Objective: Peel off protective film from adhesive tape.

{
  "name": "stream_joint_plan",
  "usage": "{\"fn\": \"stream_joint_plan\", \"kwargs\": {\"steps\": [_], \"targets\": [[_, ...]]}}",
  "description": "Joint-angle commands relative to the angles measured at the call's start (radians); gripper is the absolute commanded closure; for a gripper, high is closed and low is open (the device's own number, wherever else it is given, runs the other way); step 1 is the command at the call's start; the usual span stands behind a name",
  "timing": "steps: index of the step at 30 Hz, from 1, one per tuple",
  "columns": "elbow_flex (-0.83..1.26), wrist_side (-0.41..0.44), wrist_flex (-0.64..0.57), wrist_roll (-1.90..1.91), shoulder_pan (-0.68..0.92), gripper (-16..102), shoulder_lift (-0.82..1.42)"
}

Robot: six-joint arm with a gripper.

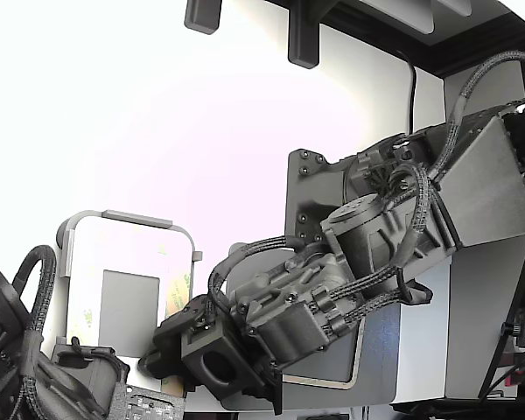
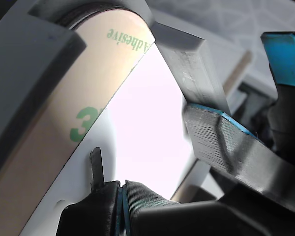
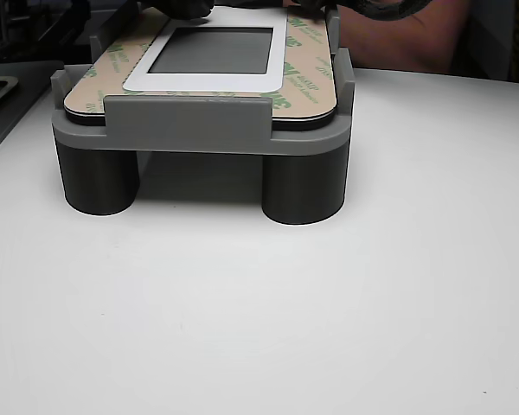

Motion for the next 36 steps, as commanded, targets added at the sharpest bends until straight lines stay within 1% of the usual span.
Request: {"fn": "stream_joint_plan", "kwargs": {"steps": [1,36], "targets": [[-0.031,0.000,-0.003,0.002,-0.006,96,0.015],[-0.040,0.005,0.017,0.020,-0.002,96,0.006]]}}
